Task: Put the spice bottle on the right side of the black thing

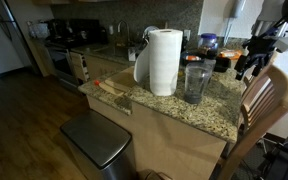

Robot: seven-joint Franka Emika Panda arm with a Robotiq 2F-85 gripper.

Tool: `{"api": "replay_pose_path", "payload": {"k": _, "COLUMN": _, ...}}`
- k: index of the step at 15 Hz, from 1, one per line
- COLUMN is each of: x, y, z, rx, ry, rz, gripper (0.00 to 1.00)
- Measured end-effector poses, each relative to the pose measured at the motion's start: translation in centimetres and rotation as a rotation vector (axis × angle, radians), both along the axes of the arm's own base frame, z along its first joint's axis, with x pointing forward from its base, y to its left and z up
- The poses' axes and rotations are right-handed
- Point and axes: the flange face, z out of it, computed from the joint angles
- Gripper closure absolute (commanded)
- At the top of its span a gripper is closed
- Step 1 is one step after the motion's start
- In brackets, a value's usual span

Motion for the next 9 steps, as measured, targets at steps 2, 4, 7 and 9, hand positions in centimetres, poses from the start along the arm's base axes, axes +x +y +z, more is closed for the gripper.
{"api": "replay_pose_path", "payload": {"k": 2, "x": 0.7, "y": 0.1, "z": 1.2, "rx": 0.004, "ry": -0.076, "rz": -0.051, "gripper": 0.0}}
{"api": "replay_pose_path", "payload": {"k": 4, "x": 2.0, "y": 0.8, "z": 4.1, "rx": 0.032, "ry": -0.162, "rz": -0.129, "gripper": 0.0}}
{"api": "replay_pose_path", "payload": {"k": 7, "x": 4.0, "y": 2.7, "z": 10.0, "rx": 0.074, "ry": -0.293, "rz": -0.25, "gripper": 0.0}}
{"api": "replay_pose_path", "payload": {"k": 9, "x": 4.7, "y": 3.4, "z": 11.9, "rx": 0.085, "ry": -0.339, "rz": -0.287, "gripper": 0.0}}
